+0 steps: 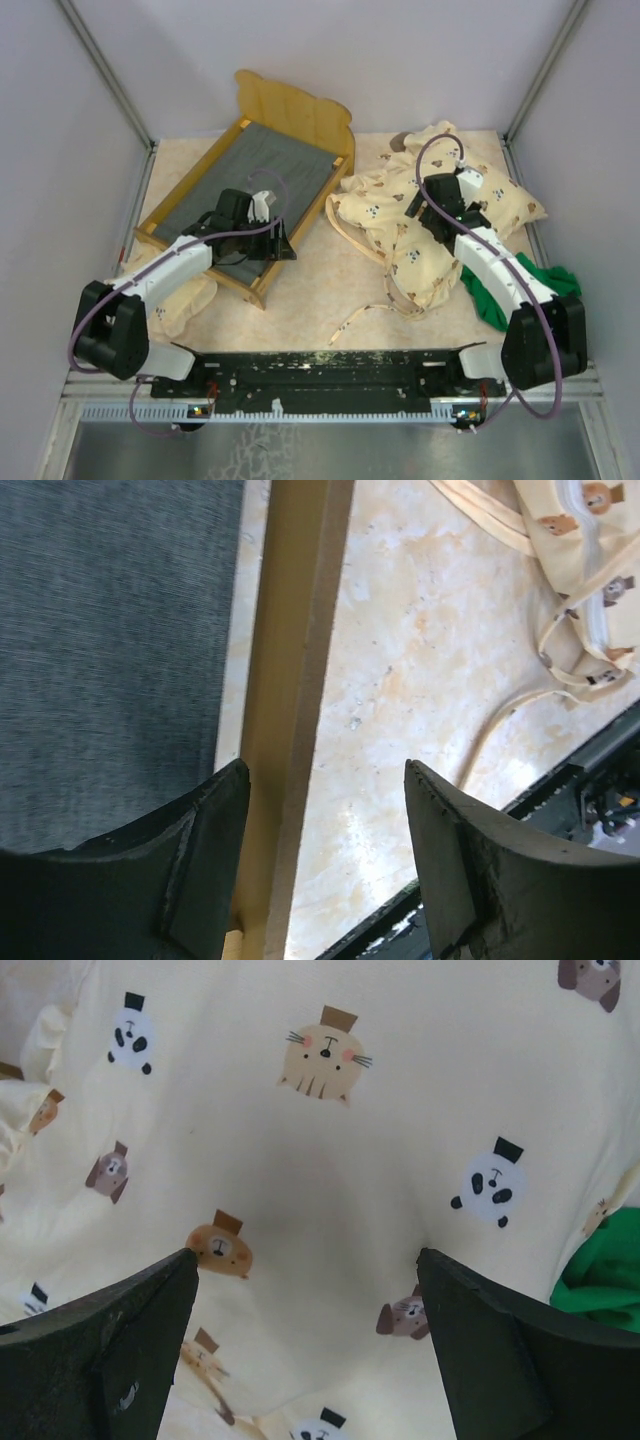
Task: Set up the pet bed
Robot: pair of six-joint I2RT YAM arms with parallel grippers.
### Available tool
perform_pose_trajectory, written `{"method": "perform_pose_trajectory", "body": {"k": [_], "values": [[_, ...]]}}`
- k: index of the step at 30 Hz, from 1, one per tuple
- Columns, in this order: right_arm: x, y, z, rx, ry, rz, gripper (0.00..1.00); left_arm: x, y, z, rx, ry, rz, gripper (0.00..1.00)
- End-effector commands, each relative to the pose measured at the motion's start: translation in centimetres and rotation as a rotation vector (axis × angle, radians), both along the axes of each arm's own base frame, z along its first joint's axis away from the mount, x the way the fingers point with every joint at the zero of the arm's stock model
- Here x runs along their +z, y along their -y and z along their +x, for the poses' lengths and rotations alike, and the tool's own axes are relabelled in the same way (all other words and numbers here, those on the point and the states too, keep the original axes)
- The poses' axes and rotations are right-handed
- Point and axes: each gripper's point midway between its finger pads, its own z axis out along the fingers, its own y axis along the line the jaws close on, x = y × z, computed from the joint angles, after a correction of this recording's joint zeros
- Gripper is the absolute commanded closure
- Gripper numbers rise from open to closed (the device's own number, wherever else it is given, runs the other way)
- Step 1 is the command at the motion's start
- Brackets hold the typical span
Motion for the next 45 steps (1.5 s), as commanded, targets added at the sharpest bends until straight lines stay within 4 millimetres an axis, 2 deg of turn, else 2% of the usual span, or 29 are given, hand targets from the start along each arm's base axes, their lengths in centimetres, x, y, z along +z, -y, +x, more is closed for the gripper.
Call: {"method": "perform_pose_trajectory", "body": {"k": [1, 3, 5, 7, 9, 11, 12, 16, 21, 25, 28, 32, 33, 38, 41, 45], "values": [[-0.5, 0.7, 2.4, -0.060, 0.059, 0.014, 0.10, 1.0, 2.5, -0.6, -0.054, 0.004, -0.141, 0.32], [-1.7, 0.5, 3.1, -0.046, 0.039, 0.004, 0.12, 1.3, 3.1, -0.7, -0.063, -0.002, -0.180, 0.33], [-2.5, 0.7, 3.5, -0.038, 0.012, -0.028, 0.23, 1.4, 3.6, -0.8, -0.071, -0.010, -0.211, 0.35], [-2.8, 0.8, 4.0, -0.015, 0.002, -0.057, 0.42, 1.7, 4.1, -0.8, -0.081, -0.015, -0.238, 0.35], [-2.3, 1.0, 4.4, 0.008, 0.004, -0.094, 0.68, 1.7, 4.5, -0.8, -0.087, -0.024, -0.260, 0.36], [-0.8, 1.4, 4.3, 0.023, 0.031, -0.125, 0.92, 1.8, 5.0, -0.8, -0.104, -0.028, -0.282, 0.36], [0.0, 1.6, 4.2, 0.026, 0.049, -0.140, 1.00, 1.9, 5.2, -0.8, -0.112, -0.032, -0.293, 0.36], [5.1, 2.1, 3.5, 0.055, 0.174, -0.169, 1.00, 2.4, 6.2, -0.7, -0.131, -0.036, -0.325, 0.37], [12.9, 1.7, 2.4, 0.099, 0.305, -0.153, 1.00, 4.9, 7.1, 0.2, -0.151, 0.012, -0.343, 0.34], [18.7, -1.5, 0.7, 0.274, 0.398, -0.039, 1.00, 8.6, 6.8, 1.4, -0.135, 0.110, -0.323, 0.31], [22.0, -4.0, -1.4, 0.403, 0.456, 0.059, 1.00, 12.0, 6.4, 1.5, -0.158, 0.217, -0.296, 0.29], [25.4, -5.4, -4.4, 0.503, 0.528, 0.122, 1.00, 16.8, 5.5, 0.4, -0.259, 0.481, -0.283, 0.29], [26.2, -5.6, -5.0, 0.520, 0.543, 0.129, 1.00, 18.7, 5.0, -0.3, -0.284, 0.586, -0.281, 0.29], [29.1, -6.6, -7.8, 0.594, 0.615, 0.180, 1.00, 24.1, 2.9, -4.0, -0.417, 1.016, -0.245, 0.20], [30.0, -7.7, -9.4, 0.653, 0.635, 0.245, 1.00, 25.5, 1.7, -5.9, -0.495, 1.178, -0.176, 0.14], [31.6, -10.2, -12.0, 0.797, 0.663, 0.375, 1.00, 25.4, 1.2, -7.6, -0.636, 1.278, -0.075, 0.14]]}}
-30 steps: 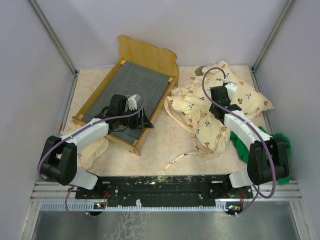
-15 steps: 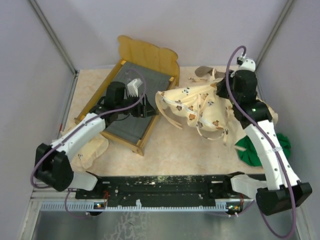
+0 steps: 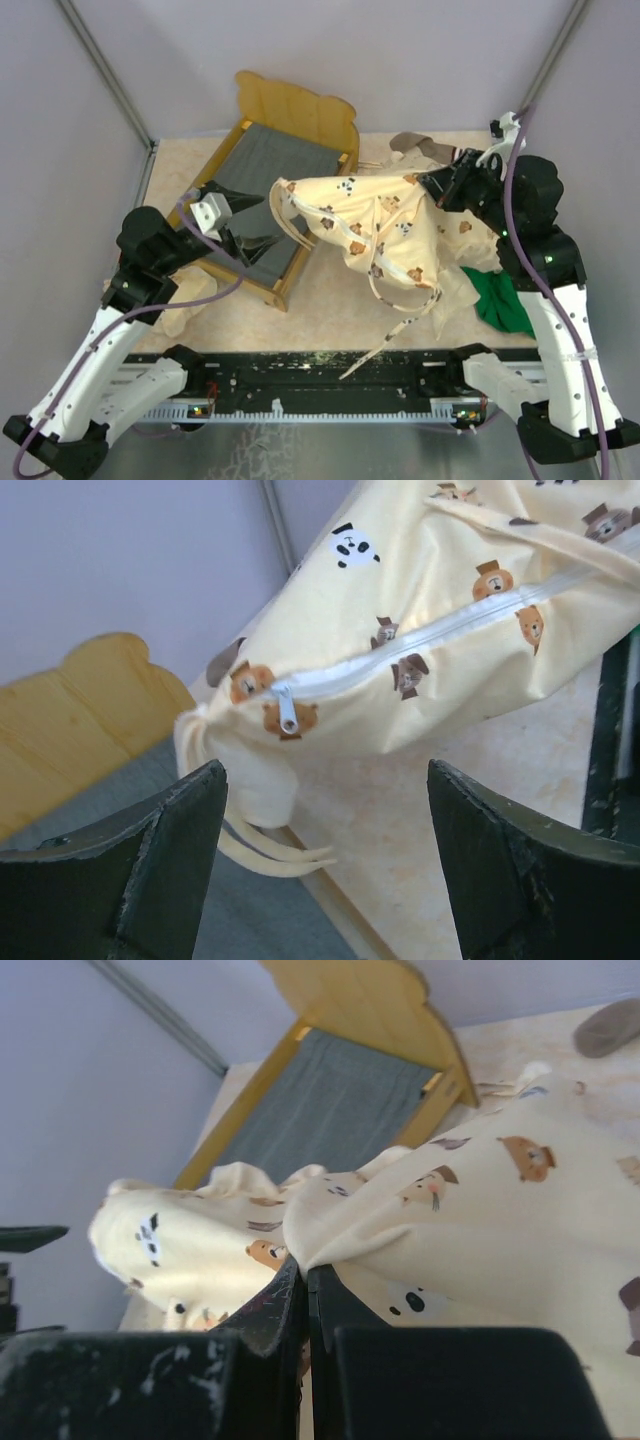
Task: Set up the pet bed
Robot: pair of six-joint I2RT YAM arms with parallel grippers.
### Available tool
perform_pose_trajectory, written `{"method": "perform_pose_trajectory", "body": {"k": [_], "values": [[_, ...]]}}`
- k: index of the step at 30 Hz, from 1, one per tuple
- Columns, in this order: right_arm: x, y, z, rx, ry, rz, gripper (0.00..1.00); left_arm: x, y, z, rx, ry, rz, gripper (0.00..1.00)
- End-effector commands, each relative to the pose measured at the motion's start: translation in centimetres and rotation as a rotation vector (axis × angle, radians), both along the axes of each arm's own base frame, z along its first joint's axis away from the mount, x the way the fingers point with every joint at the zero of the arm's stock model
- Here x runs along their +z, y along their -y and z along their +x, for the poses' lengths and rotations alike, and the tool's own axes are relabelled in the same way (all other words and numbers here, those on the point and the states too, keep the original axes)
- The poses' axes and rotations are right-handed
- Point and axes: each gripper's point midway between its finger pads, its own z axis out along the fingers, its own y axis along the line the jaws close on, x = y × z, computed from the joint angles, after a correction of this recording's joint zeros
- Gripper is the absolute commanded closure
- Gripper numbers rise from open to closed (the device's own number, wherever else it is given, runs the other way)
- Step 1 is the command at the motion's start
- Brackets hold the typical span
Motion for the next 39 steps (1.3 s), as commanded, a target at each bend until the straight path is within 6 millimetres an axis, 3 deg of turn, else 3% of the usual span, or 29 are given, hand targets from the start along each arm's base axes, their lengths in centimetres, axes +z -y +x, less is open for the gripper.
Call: {"method": "perform_pose_trajectory", "body": {"k": [1, 6, 11, 14, 16, 19, 22, 25, 29, 35, 39], "values": [[6.8, -3.2, -4.0, 0.225, 0.163, 0.163, 1.00, -1.1, -0.1, -1.0, -0.079, 0.193, 0.166, 0.15], [7.5, -4.4, -5.6, 0.321, 0.165, 0.221, 1.00, -0.4, 0.0, -2.7, -0.145, 0.334, 0.188, 0.13], [7.3, -5.4, -6.1, 0.390, 0.149, 0.269, 1.00, -2.6, 1.1, -3.4, -0.256, 0.337, 0.214, 0.10], [7.0, -5.9, -6.3, 0.424, 0.138, 0.289, 1.00, -3.7, 1.5, -3.0, -0.267, 0.322, 0.202, 0.14], [6.4, -6.2, -6.1, 0.442, 0.124, 0.290, 1.00, -3.9, 1.6, -2.5, -0.247, 0.327, 0.188, 0.26], [4.8, -6.2, -5.3, 0.428, 0.086, 0.272, 1.00, -2.8, 1.4, -2.1, -0.201, 0.330, 0.141, 0.62], [2.6, -5.6, -3.8, 0.358, 0.043, 0.227, 1.00, -0.8, 1.4, -2.6, -0.193, 0.322, 0.053, 0.85], [-0.1, -3.8, -2.0, 0.225, -0.022, 0.137, 0.70, 1.7, 1.5, -3.2, -0.198, 0.265, -0.055, 1.00], [-1.2, -1.2, -1.2, 0.093, -0.044, 0.005, 0.44, 4.2, 1.3, -2.5, -0.152, 0.147, -0.155, 1.00], [0.6, 0.8, -1.6, 0.028, 0.020, -0.117, 0.33, 6.9, 0.4, 0.5, 0.015, -0.004, -0.220, 1.00], [2.5, 0.0, -2.6, 0.109, 0.110, -0.146, 0.31, 7.9, -0.2, 2.6, 0.119, -0.079, -0.249, 1.00]]}}
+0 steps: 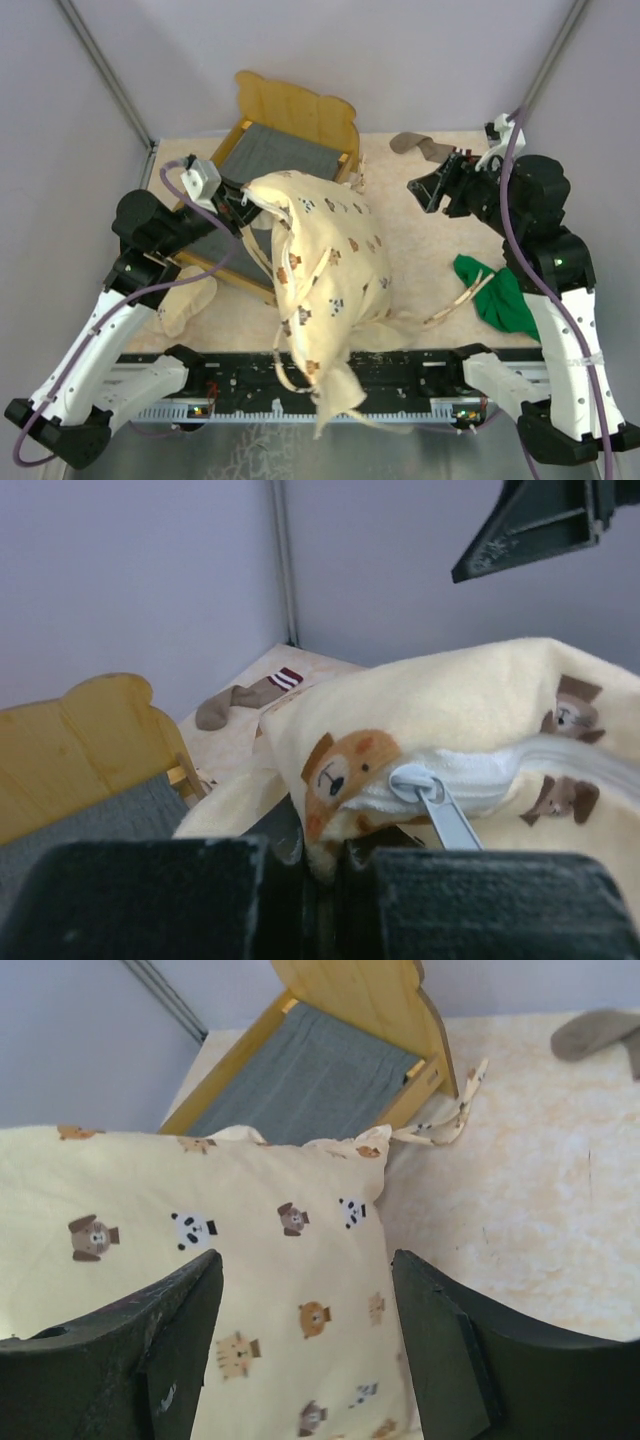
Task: Set up the pet bed
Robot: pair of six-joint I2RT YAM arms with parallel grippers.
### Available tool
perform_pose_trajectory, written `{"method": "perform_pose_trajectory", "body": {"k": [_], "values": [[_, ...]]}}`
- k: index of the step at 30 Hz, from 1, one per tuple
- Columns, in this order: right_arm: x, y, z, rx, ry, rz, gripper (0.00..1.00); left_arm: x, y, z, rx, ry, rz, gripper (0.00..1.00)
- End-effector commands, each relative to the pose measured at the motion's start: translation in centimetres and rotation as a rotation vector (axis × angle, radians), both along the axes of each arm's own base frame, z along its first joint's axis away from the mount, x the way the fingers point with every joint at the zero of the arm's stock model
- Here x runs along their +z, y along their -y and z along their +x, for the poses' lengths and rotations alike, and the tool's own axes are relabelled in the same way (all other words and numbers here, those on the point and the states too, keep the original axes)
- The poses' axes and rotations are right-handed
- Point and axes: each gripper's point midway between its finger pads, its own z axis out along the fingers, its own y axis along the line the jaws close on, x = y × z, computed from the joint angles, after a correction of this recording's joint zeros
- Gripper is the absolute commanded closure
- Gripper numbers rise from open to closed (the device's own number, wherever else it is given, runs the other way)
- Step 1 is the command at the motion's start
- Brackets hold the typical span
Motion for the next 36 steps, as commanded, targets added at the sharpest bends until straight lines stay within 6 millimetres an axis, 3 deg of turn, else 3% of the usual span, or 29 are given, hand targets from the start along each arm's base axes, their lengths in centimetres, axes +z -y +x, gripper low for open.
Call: {"method": "perform_pose_trajectory", "body": {"k": [1, 9, 14, 19, 25, 36], "values": [[3.7, 0.0, -1.3, 0.068, 0.168, -0.061, 0.31, 3.5, -1.2, 2.1, 0.142, -0.077, -0.095, 1.00], [6.7, -2.8, -3.9, 0.240, 0.300, 0.077, 0.30, 5.8, -3.1, 7.9, 0.403, -0.155, -0.097, 1.00], [6.9, -3.8, -2.6, 0.236, 0.279, 0.123, 0.31, 5.8, -4.8, 11.0, 0.570, -0.171, -0.085, 1.00], [5.8, -6.9, -0.9, 0.223, 0.216, 0.083, 0.32, 5.0, -5.3, 13.4, 0.667, -0.230, -0.050, 1.00], [5.2, -11.4, -0.9, 0.196, 0.196, 0.048, 0.32, 4.4, -5.1, 14.5, 0.697, -0.303, -0.090, 1.00], [4.6, -19.8, -6.1, 0.295, 0.255, 0.118, 0.32, 3.4, -3.6, 14.3, 0.632, -0.380, -0.111, 1.00]]}}
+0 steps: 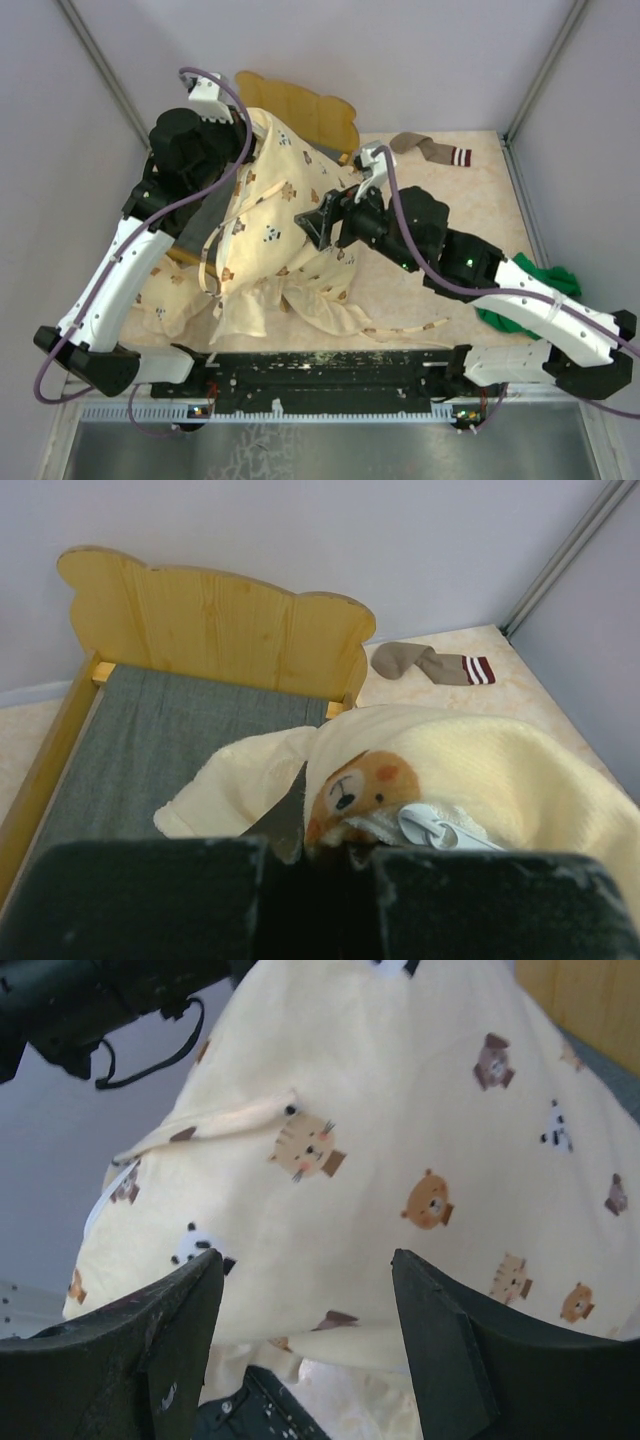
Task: Set up the pet bed
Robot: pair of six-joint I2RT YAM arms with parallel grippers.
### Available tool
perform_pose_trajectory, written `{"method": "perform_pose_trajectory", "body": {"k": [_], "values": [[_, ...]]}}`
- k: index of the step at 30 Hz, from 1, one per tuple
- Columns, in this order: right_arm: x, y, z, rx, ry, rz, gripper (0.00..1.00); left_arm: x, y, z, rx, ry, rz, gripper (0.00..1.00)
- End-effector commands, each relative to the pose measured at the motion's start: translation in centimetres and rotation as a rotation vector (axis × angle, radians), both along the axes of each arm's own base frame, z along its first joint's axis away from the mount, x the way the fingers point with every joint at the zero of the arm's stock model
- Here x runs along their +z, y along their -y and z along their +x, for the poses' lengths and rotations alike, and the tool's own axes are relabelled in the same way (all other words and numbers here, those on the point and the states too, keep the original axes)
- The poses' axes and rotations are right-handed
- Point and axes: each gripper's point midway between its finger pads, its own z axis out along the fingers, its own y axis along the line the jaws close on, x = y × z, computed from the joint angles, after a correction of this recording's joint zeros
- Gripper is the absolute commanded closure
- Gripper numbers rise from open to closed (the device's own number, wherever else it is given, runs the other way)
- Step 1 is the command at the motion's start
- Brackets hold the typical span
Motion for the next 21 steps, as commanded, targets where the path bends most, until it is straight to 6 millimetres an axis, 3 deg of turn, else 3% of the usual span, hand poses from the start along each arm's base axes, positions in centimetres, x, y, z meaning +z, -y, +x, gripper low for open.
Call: {"method": "perform_pose_trajectory", "body": {"k": [1, 9, 15, 17, 21], "values": [[2.7, -2.2, -1.1, -0.012, 0.082, 0.093, 0.32, 2.0, 0.4, -0.6, -0.017, 0.028, -0.062, 1.00], [0.7, -5.8, -4.9, 0.045, 0.437, -0.169, 0.25, 2.1, 0.2, -1.3, -0.026, 0.027, -0.070, 1.00], [-2.4, -7.9, -6.8, 0.136, 0.662, -0.333, 0.20, 2.0, 0.4, -1.7, -0.042, 0.024, -0.085, 1.00], [-3.5, -8.4, -6.7, 0.145, 0.731, -0.388, 0.17, 1.8, 0.4, -1.8, -0.046, 0.018, -0.085, 1.00], [-4.8, -8.6, -4.2, 0.002, 0.825, -0.546, 0.15, 1.4, 0.5, -2.1, -0.052, 0.011, -0.091, 1.00]]}}
